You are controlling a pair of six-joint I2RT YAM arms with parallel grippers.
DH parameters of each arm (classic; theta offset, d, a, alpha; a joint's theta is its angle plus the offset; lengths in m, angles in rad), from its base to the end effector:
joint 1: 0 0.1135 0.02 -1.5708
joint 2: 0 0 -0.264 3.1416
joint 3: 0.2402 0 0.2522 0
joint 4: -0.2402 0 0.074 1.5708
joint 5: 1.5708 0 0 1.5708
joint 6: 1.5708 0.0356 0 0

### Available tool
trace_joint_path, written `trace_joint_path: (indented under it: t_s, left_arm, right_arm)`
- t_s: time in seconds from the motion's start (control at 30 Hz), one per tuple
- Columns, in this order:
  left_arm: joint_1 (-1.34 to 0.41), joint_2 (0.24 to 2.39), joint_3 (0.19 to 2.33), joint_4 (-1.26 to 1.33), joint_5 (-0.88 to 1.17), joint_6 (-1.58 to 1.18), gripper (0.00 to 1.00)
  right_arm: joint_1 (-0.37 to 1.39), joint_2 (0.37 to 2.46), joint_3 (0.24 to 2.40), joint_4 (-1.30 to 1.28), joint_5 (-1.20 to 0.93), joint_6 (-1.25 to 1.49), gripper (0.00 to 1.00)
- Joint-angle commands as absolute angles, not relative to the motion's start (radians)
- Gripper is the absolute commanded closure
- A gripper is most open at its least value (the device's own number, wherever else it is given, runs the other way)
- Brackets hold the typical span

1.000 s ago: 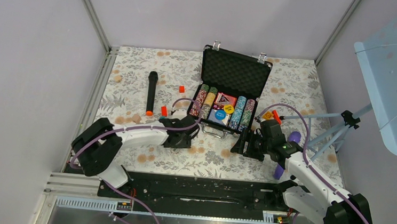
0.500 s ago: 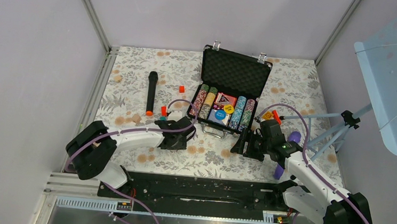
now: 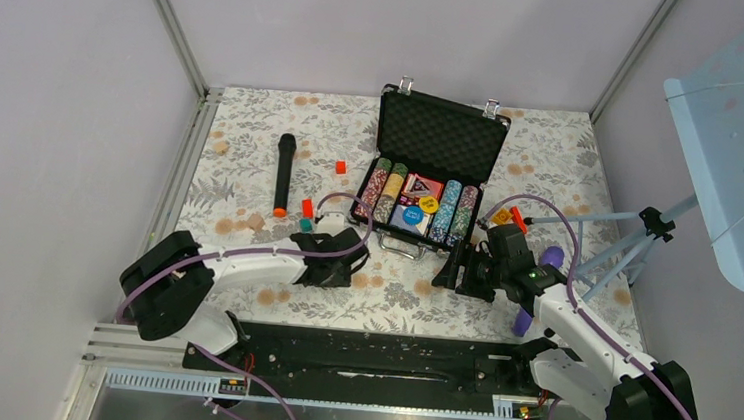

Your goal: Pack up texas hold em set

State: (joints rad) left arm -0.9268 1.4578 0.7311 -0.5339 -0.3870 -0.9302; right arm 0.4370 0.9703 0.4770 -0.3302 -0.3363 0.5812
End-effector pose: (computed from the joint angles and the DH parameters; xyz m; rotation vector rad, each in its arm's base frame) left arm 0.1583 -0.1885 0.1560 -0.0857 2.6493 -0.0207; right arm 0.1655 0.0903 0.1892 0.0142 2.5198 0.8531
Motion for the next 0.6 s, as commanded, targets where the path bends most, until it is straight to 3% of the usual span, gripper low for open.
trace_joint_path:
  t_s: [0.0,0.3,0.43,0.57]
  left_arm:
    - [-0.953,1.474,0.676,-0.601,-0.344,-0.965,0.47]
    - [-0.956,1.466,0.669,-0.607,-0.344,-0.965,0.53]
    - [-0.958,1.451,0.664,-0.624,-0.346,-0.963,0.45]
    - [-0.961,1.438,0.649,-0.629,-0.345,-0.964,0.44]
  right_arm:
    - [0.445,0.971,0.478,-0.308,-0.365,0.588,0.25]
    - [0.444,0.960,0.474,-0.314,-0.364,0.591,0.25]
    - [0.445,0.958,0.475,-0.316,-0.364,0.592,0.24]
    - [0.445,0.958,0.478,-0.315,-0.365,0.595,0.25]
